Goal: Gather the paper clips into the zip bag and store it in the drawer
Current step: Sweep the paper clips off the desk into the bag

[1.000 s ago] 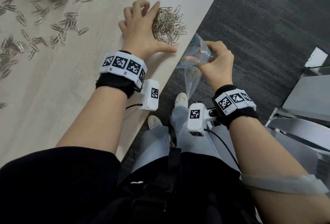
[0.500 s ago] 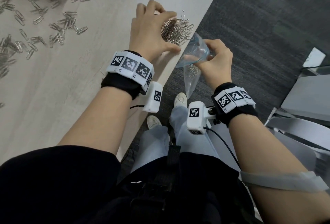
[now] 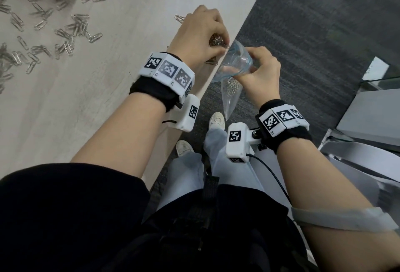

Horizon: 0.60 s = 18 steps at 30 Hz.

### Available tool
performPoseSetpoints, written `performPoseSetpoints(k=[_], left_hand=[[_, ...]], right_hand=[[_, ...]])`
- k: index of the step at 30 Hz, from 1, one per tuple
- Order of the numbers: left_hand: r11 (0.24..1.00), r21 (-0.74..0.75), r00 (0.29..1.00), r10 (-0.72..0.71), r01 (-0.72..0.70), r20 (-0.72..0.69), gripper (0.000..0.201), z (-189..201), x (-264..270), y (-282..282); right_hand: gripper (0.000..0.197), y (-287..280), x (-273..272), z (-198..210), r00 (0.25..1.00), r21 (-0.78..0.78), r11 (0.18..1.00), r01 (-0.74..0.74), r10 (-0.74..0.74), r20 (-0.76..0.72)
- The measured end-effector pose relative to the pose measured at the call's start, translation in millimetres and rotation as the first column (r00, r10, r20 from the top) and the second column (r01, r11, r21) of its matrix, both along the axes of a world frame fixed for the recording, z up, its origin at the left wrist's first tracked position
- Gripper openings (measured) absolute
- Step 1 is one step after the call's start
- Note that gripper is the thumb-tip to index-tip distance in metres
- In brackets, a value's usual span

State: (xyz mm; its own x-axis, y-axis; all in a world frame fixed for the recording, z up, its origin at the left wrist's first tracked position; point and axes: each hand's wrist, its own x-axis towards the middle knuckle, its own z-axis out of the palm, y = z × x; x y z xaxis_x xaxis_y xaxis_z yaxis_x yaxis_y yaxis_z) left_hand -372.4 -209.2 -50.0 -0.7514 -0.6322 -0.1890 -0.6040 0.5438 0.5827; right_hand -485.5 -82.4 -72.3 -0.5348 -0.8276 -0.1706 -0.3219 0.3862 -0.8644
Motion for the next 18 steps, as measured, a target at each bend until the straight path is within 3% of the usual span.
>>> performPoseSetpoints(k=[4,7,10,13,15,18], left_hand=[[0.999,0.042,0.999,0.026,-0.024,-0.041,0.018,2.2,7.4,5.2],[0.983,-0.006,0.977,0.182,-0.183,-0.112,0.030,4.6,17.7,5.0],[0.965,-0.007,0.963,0.263,-0.263,0.055,0.068,8.6,35.1,-2.1],[0.977,0.039,0.953,0.195,-0.210,0.233,0.107,13.4,48.9,-6.0],[0.978,0.049,0.953,0.185,-0.202,0.238,0.107,14.8,49.1,-4.9],[0.975,0.081,0.968,0.191,-0.206,0.163,0.090,14.4,42.1,-0.8]], right_hand=[[0.041,0.5,1.1,-0.7,1.000,-0.012,1.000,-0.003,0.003,0.002],[0.043,1.2,1.6,-1.7,1.000,-0.026,1.000,-0.005,0.005,0.004],[0.044,2.3,1.4,-3.1,1.000,-0.037,0.999,-0.013,0.013,-0.007],[0.044,2.6,1.1,-5.5,1.000,-0.050,0.999,-0.012,0.011,-0.024],[0.048,2.8,1.6,-4.8,1.000,-0.062,0.998,-0.009,0.008,-0.016],[0.048,2.3,0.9,-5.9,1.000,-0.049,0.999,-0.009,0.009,-0.017]])
